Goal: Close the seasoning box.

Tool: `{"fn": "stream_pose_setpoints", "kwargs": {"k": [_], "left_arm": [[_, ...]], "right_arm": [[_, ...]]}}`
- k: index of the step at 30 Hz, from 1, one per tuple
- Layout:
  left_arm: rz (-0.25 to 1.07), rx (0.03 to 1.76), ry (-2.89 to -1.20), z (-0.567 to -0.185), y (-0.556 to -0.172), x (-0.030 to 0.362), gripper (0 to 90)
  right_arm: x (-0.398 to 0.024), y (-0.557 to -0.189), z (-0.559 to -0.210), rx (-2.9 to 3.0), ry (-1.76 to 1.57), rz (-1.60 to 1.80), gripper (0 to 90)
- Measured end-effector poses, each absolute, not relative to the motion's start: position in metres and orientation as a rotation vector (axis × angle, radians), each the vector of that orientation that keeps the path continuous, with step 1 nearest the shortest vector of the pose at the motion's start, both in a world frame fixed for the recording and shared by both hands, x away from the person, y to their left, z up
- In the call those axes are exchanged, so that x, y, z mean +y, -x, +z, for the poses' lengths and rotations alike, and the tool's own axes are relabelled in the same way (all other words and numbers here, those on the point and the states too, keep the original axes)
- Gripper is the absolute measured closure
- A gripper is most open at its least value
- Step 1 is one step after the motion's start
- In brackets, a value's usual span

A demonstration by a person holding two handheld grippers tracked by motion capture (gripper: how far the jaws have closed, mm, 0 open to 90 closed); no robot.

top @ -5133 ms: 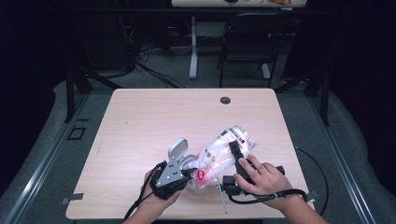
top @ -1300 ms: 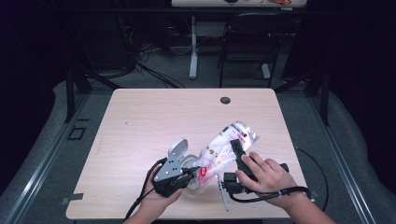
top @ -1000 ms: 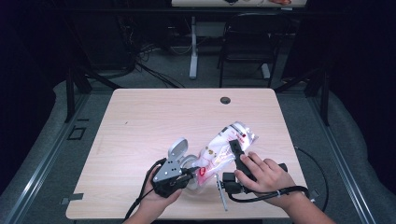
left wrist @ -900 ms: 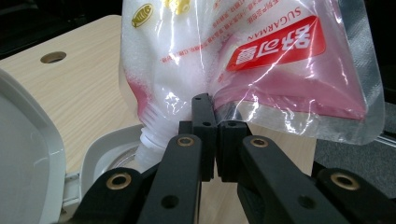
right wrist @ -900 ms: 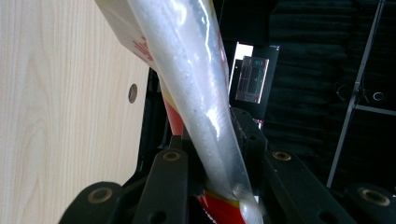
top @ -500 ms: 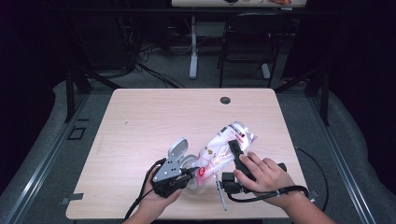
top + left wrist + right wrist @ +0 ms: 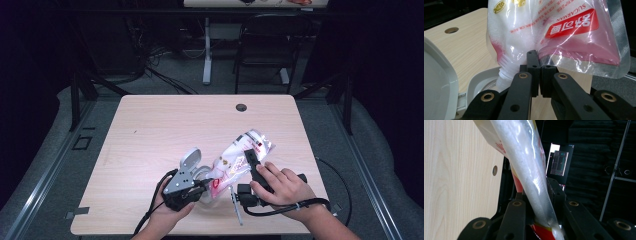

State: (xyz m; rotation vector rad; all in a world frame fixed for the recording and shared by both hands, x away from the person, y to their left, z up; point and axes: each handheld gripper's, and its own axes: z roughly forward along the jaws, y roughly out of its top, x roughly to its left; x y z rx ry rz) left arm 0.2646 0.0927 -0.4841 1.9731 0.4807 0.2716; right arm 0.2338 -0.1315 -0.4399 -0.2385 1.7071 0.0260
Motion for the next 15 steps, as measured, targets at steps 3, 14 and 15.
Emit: {"fn": "stream_pose_setpoints", "kwargs": {"k": [3, 14, 15], "left_arm": [[0.271, 0.481, -1.975, -0.4837, -0.2650, 0.0928, 88.7], [0.257, 0.484, -1.971, -0.4830, -0.2658, 0.0926, 88.7], [0.257, 0.483, -1.971, -0.4827, -0.2656, 0.0925, 88.7]], "right_arm": [[-0.1313, -0.2341, -0.4394, 1.709, 0.240, 0.025, 79.2], [-0.1309, -0.2349, -0.4373, 1.713, 0.246, 0.015, 79.6], [-0.1310, -0.2347, -0.4372, 1.713, 0.243, 0.016, 79.7]]}}
